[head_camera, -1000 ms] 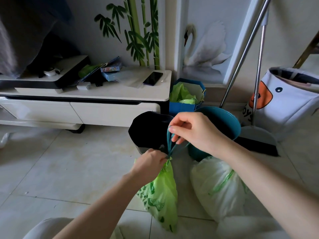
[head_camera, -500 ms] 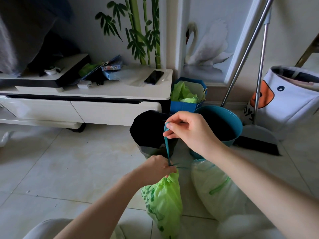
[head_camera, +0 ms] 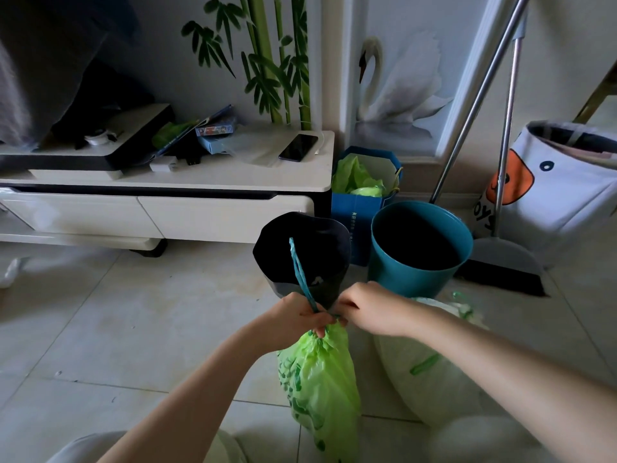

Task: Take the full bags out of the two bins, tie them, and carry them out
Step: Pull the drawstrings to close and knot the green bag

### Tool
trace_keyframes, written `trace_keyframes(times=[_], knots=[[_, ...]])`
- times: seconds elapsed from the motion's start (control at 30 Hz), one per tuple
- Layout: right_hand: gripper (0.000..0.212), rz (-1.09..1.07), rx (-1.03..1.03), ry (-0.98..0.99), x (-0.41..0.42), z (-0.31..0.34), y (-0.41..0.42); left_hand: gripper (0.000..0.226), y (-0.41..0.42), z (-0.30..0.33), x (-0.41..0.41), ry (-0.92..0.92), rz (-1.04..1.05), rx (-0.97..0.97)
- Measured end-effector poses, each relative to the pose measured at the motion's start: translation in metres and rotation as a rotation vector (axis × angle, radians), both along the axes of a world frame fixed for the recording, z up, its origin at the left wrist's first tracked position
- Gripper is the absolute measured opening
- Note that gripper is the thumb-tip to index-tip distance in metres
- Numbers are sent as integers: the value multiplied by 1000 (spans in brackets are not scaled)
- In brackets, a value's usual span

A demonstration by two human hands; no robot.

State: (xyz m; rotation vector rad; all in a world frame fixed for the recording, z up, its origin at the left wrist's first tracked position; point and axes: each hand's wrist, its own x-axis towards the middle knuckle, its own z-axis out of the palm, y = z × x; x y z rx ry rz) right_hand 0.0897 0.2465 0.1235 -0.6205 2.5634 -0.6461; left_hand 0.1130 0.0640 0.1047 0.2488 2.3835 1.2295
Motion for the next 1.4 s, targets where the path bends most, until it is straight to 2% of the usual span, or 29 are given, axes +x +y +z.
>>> trace_keyframes(times=[0.1, 0.2, 0.33, 0.37, 0.43, 0.5, 0.57, 0.63, 0.7, 0.77, 0.83, 0.93, 1.07, 1.17, 1.27, 1.4], knots=[[37, -38, -28, 73, -11, 11, 8, 21, -2, 0, 2, 0, 34, 86], [37, -51, -40, -1, -16, 18, 19, 20, -1, 3, 3, -4, 131, 195], [31, 133, 58, -457, -3, 9, 21, 17, 2, 4, 3, -39, 155, 221], [27, 146, 98, -505, -1, 6, 22, 15, 2, 5, 4, -51, 142, 217], [19, 119, 148, -375, -4, -1, 24, 15, 2, 5, 3, -61, 124, 211], [18, -9, -2, -167, -9, -5, 26, 17, 0, 5, 2, -74, 117, 210], [21, -114, -284, -158, -10, -3, 22, 17, -1, 5, 3, -77, 114, 215], [22, -90, -395, -229, -6, -6, 15, 21, -2, 4, 3, -66, 111, 220], [19, -59, -348, -261, 0, -14, 8, 23, -2, 4, 2, -51, 86, 192], [7, -82, -288, -266, 8, -21, 1, 18, -3, 2, 2, -34, 32, 118], [15, -97, -247, -221, 12, -28, -2, 14, -3, 0, 3, -16, -16, 79], [12, -53, -255, -263, 17, -33, -4, 6, -3, -2, 4, 0, -9, 74], [18, -38, -224, -266, 19, -30, -5, 7, -2, -4, 3, 0, -16, 43], [22, -35, -196, -253, 17, -27, -3, 17, -2, -4, 3, -13, -57, 14], [5, -40, -172, -255, 14, -25, -3, 11, -2, -8, 4, 17, -92, -51], [9, -105, -217, -277, 12, -22, -3, 14, -1, -13, 6, 119, -50, 43]])
